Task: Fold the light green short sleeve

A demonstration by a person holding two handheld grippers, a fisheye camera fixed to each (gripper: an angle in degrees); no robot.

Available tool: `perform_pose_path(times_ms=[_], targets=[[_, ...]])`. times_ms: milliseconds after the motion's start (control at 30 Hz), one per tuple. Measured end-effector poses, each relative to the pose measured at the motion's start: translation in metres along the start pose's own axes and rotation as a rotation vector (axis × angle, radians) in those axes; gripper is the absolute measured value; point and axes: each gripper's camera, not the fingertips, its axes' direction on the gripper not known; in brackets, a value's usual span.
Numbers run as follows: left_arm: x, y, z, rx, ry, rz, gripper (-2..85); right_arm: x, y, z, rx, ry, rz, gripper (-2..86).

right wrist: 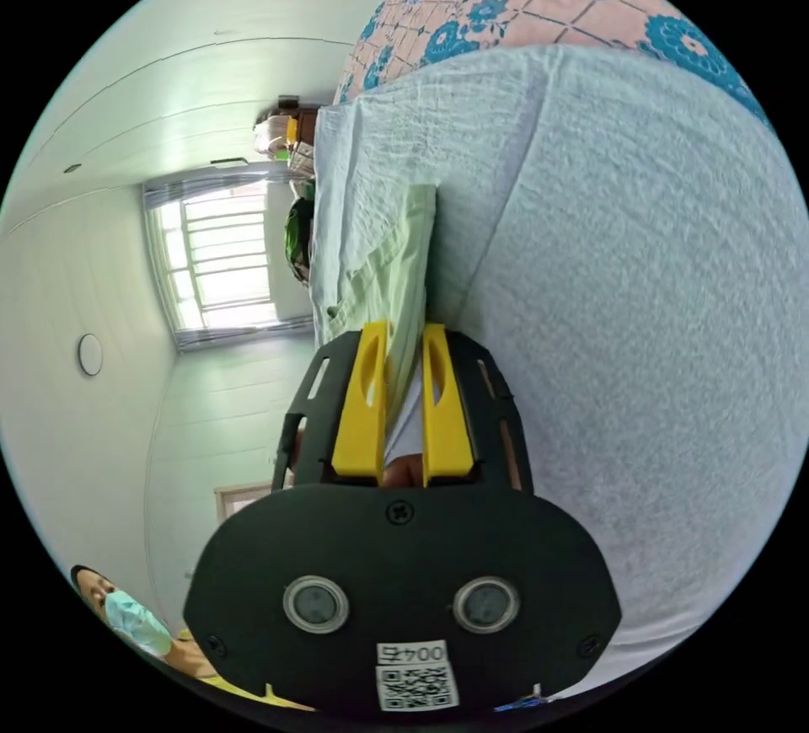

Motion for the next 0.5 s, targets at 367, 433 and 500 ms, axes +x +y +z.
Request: perform_pose_path(times_ms=[367,433,500], targets=[[-0.144,0.151,-0.034,0.179,0.152,-0.428,0.6,-0.149,0.023,0.058,0.122,0.085,-0.147,3.4],[-0.174,0.187,-0.040,0.213,0.200,-0.541,0.7,-0.188,0.033,0.079,0.129,0.133,-0.187,3.5],[-0.204,0.226,-0.043,0.247,0.247,-0.649,0.7,-0.229,0.044,0.107,0.132,0.206,-0.241,3.5]])
